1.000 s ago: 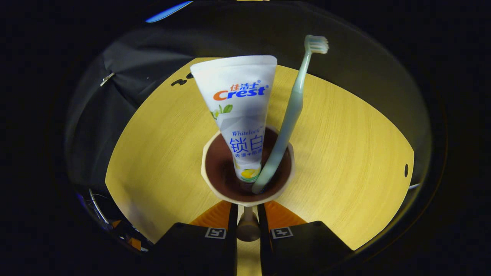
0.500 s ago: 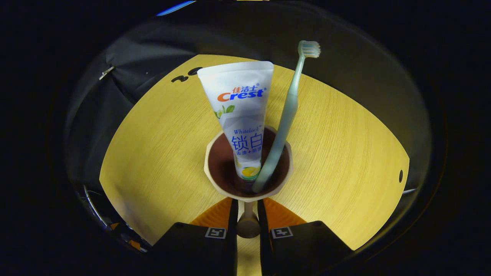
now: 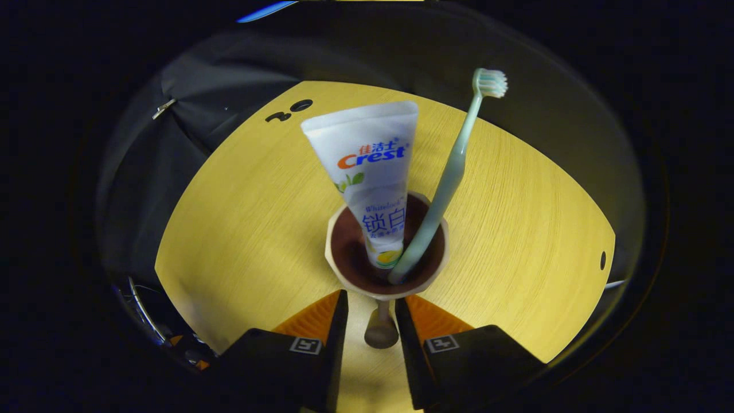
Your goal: Put the toothbrush and toothpaste on the desktop into the cup, then pick up the cup and place it on the coaster on the desktop.
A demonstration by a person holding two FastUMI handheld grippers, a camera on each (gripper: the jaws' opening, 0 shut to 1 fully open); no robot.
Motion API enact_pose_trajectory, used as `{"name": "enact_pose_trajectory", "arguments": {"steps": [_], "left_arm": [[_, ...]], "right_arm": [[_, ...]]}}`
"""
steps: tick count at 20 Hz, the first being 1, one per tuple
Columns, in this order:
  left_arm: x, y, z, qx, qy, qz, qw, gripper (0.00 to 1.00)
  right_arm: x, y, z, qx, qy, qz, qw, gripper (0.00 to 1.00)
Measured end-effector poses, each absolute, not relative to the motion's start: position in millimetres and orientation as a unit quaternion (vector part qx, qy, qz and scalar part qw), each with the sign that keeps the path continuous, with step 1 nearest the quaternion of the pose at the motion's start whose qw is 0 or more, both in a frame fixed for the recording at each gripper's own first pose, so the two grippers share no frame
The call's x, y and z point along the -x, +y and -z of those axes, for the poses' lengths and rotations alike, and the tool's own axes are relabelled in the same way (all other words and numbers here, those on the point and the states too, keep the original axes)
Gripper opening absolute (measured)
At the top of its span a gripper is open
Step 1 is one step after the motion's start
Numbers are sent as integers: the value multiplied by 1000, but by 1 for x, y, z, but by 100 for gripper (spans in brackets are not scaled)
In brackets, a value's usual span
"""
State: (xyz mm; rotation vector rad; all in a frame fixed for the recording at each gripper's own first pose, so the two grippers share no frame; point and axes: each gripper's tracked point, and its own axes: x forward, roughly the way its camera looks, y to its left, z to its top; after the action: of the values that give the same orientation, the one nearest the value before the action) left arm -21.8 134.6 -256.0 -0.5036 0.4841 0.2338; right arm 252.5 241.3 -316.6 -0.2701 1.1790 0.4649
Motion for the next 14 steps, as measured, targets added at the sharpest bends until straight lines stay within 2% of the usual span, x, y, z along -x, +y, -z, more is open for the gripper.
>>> {"name": "enact_pose_trajectory", "arguments": {"steps": [1, 3, 4, 5, 7, 14], "left_arm": [[25, 134, 254, 245, 236, -112, 934, 98], [29, 132, 253, 240, 235, -107, 936, 98], [30, 132, 251, 238, 234, -104, 937, 98], [33, 130, 248, 237, 233, -100, 938, 98], [37, 125, 242, 236, 229, -89, 940, 98], [43, 105, 213, 199, 213, -36, 956, 98]], "right_arm": [[-251, 243, 311, 125, 545, -218, 800, 55], [-245, 240, 300, 123, 536, -220, 806, 75], [-239, 239, 295, 119, 534, -220, 808, 79], [-233, 236, 288, 113, 533, -219, 810, 91], [-218, 229, 274, 100, 527, -218, 815, 100], [-159, 195, 201, 79, 459, -211, 859, 99]]}}
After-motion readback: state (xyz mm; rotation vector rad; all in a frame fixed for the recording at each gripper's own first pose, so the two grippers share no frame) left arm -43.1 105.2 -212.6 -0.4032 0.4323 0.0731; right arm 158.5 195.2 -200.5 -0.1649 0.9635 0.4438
